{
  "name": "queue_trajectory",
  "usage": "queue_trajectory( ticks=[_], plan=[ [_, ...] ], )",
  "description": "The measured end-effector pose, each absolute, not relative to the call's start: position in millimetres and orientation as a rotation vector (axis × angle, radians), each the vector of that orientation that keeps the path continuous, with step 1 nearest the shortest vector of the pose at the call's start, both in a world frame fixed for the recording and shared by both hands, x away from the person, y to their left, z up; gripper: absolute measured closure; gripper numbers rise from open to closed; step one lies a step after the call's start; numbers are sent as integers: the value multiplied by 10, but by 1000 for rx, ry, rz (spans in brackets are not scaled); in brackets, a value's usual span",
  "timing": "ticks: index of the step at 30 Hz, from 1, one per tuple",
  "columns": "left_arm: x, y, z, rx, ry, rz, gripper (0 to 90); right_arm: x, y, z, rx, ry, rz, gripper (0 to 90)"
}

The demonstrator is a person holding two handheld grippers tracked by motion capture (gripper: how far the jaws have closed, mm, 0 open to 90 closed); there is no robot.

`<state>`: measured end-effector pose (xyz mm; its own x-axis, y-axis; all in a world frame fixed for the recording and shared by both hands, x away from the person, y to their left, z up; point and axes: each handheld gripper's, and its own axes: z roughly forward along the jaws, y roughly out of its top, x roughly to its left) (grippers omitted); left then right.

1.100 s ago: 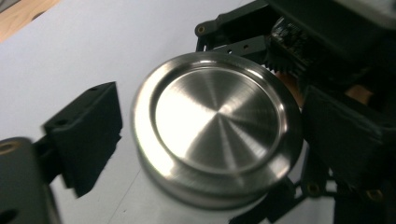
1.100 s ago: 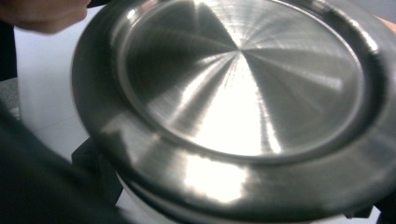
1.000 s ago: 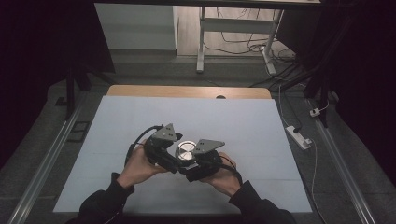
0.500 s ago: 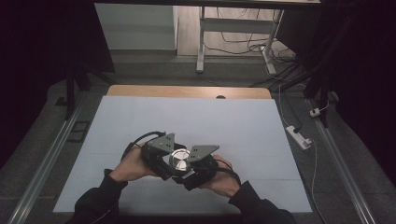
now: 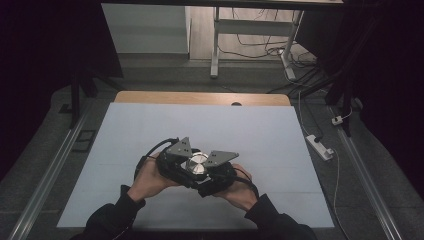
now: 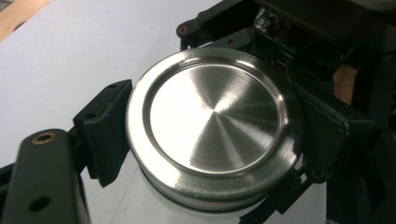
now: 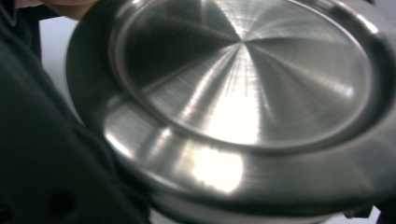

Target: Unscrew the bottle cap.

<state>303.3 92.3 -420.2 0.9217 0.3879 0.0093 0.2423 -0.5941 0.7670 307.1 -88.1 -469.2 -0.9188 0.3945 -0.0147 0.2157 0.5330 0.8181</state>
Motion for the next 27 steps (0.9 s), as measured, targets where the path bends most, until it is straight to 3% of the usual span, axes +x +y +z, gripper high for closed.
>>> queue_trajectory(
  ticks=[12, 16, 22, 27],
  plan=[
    [3018, 831, -4209, 2208, 580, 273, 185, 3092, -889, -4697, 605, 2519, 1291, 148],
    [3075, 925, -4170, 2164, 553, 168, 82, 3102, -897, -4709, 604, 2527, 1290, 148],
    [3131, 1233, -4093, 2201, 345, 81, 39, 3104, -926, -4679, 542, 2574, 1361, 148],
    [3110, 1276, -4142, 2223, 135, 0, 78, 3028, -874, -4677, 394, 2656, 1401, 148]
  ],
)
